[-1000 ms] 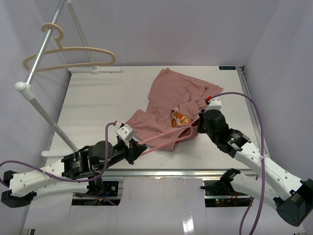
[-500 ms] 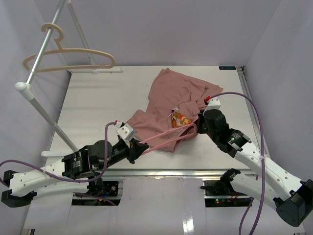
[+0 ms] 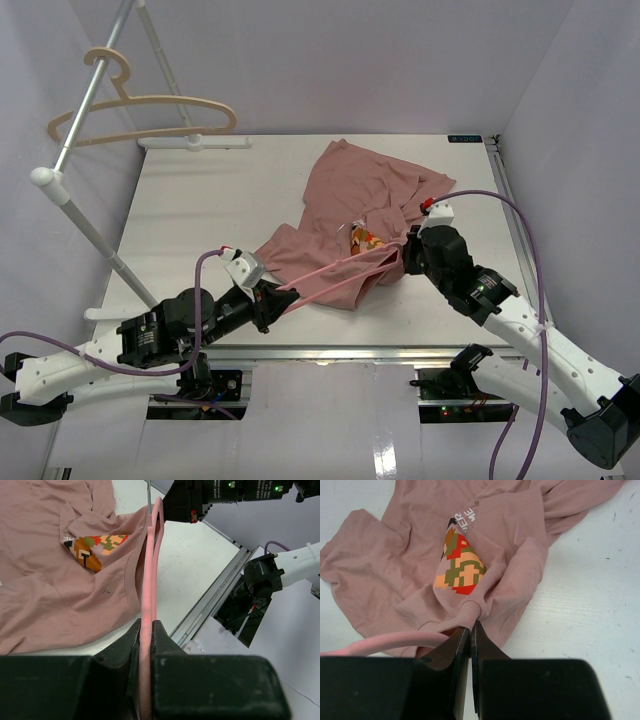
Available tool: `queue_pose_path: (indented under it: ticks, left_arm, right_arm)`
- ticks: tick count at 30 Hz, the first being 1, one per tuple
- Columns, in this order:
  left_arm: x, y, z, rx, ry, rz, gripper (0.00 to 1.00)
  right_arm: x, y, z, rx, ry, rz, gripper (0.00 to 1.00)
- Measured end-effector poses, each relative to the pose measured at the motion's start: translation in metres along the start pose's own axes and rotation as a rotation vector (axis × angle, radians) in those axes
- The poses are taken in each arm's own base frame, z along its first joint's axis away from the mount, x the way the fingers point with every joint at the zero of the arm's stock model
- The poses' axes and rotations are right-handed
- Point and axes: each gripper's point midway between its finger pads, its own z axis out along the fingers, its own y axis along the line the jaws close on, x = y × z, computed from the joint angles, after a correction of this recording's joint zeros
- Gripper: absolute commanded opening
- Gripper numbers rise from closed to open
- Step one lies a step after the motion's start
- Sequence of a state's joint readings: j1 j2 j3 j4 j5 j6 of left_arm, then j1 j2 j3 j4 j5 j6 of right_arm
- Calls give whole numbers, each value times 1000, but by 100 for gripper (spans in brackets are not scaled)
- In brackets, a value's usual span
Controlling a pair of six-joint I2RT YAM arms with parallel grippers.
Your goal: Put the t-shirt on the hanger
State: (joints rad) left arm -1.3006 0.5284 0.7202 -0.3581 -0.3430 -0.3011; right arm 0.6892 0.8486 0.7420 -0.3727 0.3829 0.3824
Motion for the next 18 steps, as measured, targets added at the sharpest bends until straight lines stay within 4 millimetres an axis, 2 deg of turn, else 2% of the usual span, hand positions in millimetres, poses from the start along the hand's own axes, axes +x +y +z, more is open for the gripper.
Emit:
queue_pose_path:
  ticks: [18]
  left_arm:
    - [9,4,7,-27,30,22,0]
  right_arm:
    - [3,-1,-4,-6,12,0,8]
